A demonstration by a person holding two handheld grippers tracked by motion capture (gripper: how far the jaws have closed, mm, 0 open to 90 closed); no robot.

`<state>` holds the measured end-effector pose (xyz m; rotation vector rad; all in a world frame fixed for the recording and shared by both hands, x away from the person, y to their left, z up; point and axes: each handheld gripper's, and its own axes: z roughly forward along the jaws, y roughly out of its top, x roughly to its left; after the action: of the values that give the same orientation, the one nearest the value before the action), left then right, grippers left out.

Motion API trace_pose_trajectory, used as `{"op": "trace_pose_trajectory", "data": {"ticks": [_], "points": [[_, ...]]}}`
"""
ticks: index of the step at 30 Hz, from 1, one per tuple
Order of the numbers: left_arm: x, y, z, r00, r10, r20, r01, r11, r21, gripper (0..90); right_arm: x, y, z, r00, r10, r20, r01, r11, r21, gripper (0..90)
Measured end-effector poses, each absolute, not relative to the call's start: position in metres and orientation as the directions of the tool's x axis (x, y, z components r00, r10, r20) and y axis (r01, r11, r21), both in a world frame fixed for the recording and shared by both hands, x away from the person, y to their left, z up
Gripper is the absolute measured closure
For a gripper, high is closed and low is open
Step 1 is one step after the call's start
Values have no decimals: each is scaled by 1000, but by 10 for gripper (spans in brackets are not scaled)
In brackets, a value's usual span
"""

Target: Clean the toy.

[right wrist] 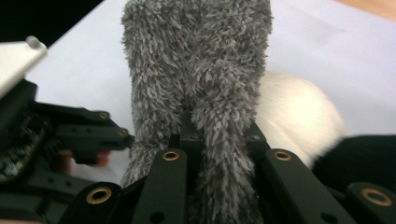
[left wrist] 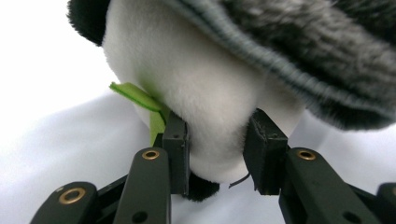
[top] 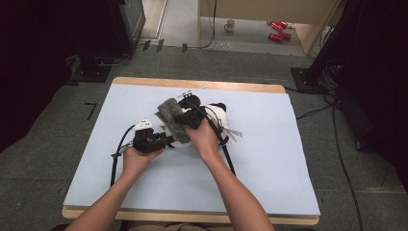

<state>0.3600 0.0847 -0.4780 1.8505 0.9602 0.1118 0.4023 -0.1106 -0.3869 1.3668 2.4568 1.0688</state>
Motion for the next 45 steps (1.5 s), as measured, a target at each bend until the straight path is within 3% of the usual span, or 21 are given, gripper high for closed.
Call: {"op": "trace_pose_trajectory", "data": {"ticks": [7, 22, 32, 37, 45], "points": [[362, 85, -478, 679, 653, -336, 569, -178, 803, 656, 399, -149, -376, -530, 829, 179, 709, 316, 631, 781], [362, 87, -478, 688, 644, -334, 564, -185, 805, 660, 388, -233, -358, -425, 877, 226, 730, 185, 658, 789], [363, 89, -478, 691, 640, -337, 565, -187, 804, 662, 382, -266, -356, -358, 910, 210, 750, 146, 645, 794], [365, 88, -478, 685, 638, -351, 573, -176, 800, 666, 374, -261, -338, -390, 889, 241, 717, 129, 685, 794], [367, 88, -476, 676, 639, -367, 583, -158, 797, 671, 377, -201, -326, -495, 834, 243, 678, 196, 708, 794]]}}
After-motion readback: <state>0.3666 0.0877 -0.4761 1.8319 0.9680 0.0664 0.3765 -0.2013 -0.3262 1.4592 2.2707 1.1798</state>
